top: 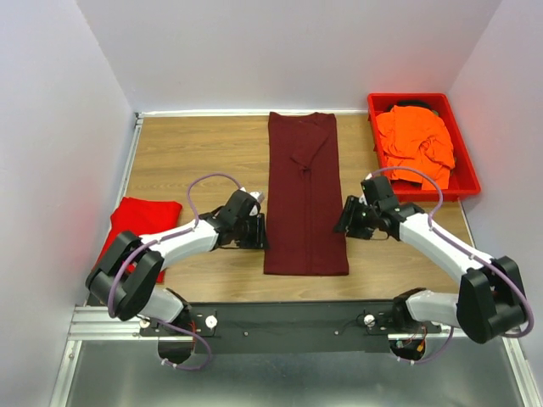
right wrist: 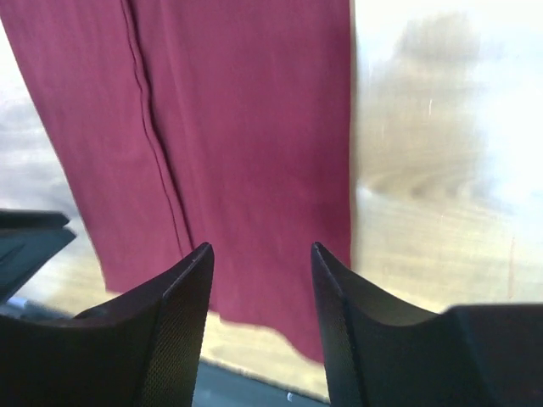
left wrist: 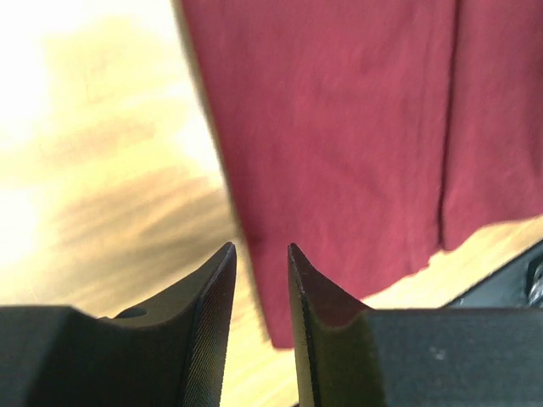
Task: Fold and stack the t-shirts
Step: Fold the tshirt
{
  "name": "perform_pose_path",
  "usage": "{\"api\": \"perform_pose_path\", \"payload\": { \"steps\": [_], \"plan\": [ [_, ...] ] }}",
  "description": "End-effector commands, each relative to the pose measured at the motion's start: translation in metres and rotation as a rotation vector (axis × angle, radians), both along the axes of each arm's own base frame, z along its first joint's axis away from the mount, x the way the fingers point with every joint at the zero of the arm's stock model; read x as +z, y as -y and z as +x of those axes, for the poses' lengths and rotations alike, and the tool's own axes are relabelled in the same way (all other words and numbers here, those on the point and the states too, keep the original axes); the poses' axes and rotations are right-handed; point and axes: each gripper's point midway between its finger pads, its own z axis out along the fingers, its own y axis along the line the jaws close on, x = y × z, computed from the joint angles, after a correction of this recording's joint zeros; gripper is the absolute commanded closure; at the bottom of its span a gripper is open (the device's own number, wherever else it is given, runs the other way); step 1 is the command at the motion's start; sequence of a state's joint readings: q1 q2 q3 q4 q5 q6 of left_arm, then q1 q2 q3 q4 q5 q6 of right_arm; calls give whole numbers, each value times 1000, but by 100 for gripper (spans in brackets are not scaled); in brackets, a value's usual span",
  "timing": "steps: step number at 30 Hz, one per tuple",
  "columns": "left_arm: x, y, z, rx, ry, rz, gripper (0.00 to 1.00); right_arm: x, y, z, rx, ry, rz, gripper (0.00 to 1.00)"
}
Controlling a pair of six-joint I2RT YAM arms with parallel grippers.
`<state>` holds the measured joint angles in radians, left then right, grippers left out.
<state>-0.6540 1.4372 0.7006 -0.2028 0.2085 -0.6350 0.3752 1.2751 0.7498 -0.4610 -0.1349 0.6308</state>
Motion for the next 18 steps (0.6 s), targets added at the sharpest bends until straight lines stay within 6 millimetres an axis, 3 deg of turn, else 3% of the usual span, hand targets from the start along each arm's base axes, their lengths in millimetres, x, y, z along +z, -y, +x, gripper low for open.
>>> {"api": "perform_pose_path", "payload": {
  "steps": [1, 8, 18],
  "plan": [
    [3, 1, -22, -33, -48, -47, 60, -12, -3, -48, 0, -154, 61, 44],
    [-8, -5, -41, -63, -103, -34, 57, -42, 4, -98, 21, -307, 50, 49],
    [-12, -1, -56, -103, -144, -43, 57, -60, 13, -125, 33, -389, 25, 55]
  ]
}}
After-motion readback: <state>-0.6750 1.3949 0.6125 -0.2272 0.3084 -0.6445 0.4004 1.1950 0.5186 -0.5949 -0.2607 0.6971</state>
